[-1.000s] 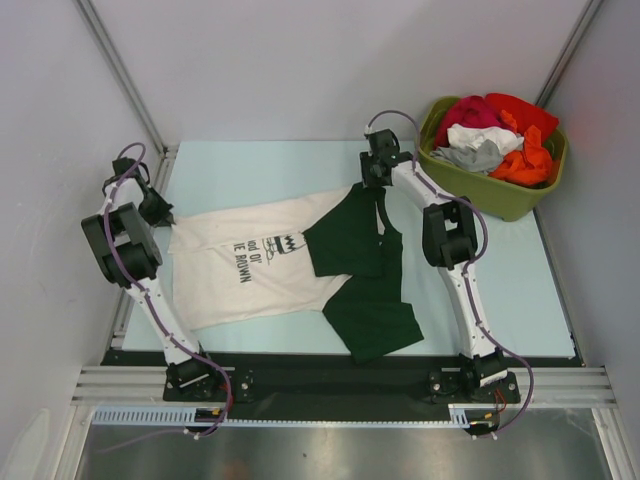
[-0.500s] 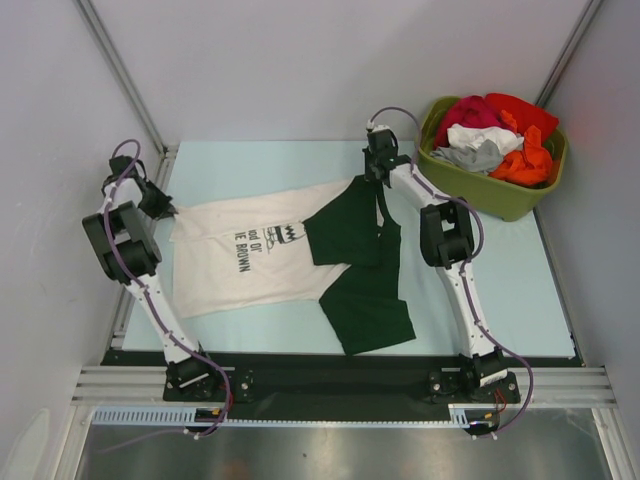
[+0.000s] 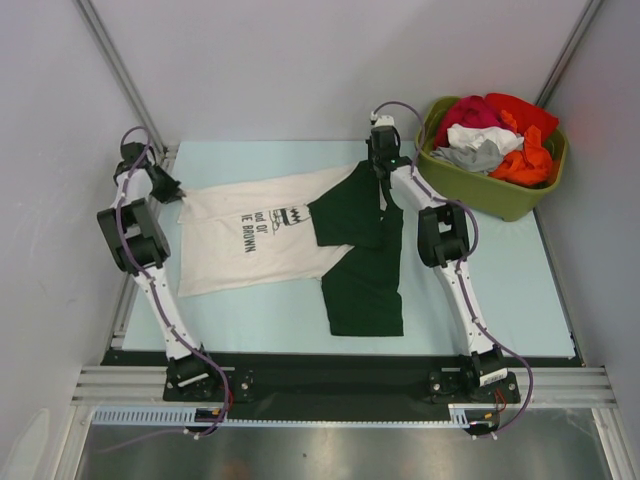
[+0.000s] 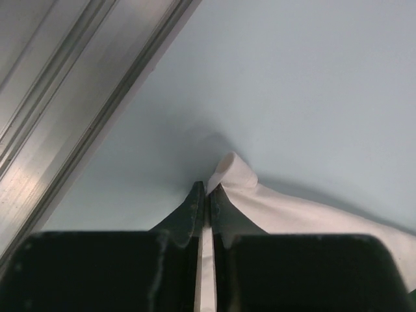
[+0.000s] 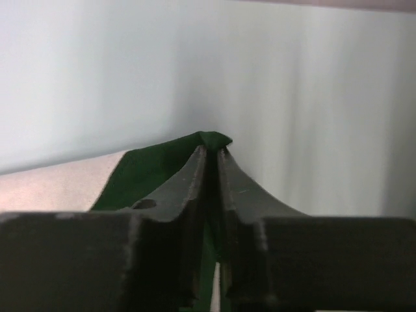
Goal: Fold and stack the t-shirts
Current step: Fold the tshirt
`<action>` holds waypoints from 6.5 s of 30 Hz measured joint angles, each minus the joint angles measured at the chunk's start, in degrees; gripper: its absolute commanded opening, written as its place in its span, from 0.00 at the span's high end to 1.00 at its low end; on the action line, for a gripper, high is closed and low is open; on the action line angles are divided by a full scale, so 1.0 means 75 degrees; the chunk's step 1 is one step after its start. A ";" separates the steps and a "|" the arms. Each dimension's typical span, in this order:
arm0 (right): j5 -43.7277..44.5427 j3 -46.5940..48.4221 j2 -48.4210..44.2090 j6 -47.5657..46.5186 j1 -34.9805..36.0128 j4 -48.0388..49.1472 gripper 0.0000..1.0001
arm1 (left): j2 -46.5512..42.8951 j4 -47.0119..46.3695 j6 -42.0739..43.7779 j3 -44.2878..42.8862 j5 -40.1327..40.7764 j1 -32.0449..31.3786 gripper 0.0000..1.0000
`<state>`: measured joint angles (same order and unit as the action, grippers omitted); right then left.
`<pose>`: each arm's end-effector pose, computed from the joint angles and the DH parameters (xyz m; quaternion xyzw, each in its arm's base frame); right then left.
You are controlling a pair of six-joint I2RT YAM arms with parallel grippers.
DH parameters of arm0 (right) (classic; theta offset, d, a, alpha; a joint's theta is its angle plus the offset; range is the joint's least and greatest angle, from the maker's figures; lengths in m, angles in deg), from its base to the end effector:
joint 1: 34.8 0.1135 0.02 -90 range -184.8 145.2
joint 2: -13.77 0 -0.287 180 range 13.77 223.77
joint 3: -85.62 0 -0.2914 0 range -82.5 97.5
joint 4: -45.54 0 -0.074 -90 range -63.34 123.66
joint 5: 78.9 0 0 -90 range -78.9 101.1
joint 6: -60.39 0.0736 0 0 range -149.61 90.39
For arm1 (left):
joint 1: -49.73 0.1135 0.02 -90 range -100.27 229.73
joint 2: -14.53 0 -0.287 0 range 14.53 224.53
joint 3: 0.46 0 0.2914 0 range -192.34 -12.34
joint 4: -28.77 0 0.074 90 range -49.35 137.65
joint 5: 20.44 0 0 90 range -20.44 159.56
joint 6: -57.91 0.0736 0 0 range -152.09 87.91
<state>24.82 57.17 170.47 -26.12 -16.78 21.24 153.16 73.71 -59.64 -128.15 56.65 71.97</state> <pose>0.6716 0.2001 0.1293 -0.0487 0.8582 -0.0079 0.5110 0.5646 0.2131 0.1272 -0.3700 0.8756 -0.1209 0.2862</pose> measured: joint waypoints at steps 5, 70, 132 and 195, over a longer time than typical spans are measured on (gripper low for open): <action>0.0105 0.0446 0.0152 -0.0038 -0.0020 0.0026 0.59 | 0.0082 0.0277 0.0061 -0.0420 0.0513 -0.0058 0.51; -0.5007 -1.1803 -1.0515 0.2792 -0.0571 -0.3529 0.34 | -0.7082 0.0402 -0.2766 0.9643 0.0632 0.1813 0.85; -0.7472 -1.3895 -1.0436 0.3378 -0.1370 -0.1405 1.00 | -0.7670 0.0510 -0.2311 0.9725 0.0670 0.1818 1.00; -0.6816 -0.4004 -0.3864 0.4602 -0.1352 -0.1912 1.00 | -0.4296 0.1090 -0.2005 0.4983 0.0542 0.0551 1.00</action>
<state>-26.31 27.14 141.49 8.39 -26.92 6.90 120.94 81.89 -74.68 -90.78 60.72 76.10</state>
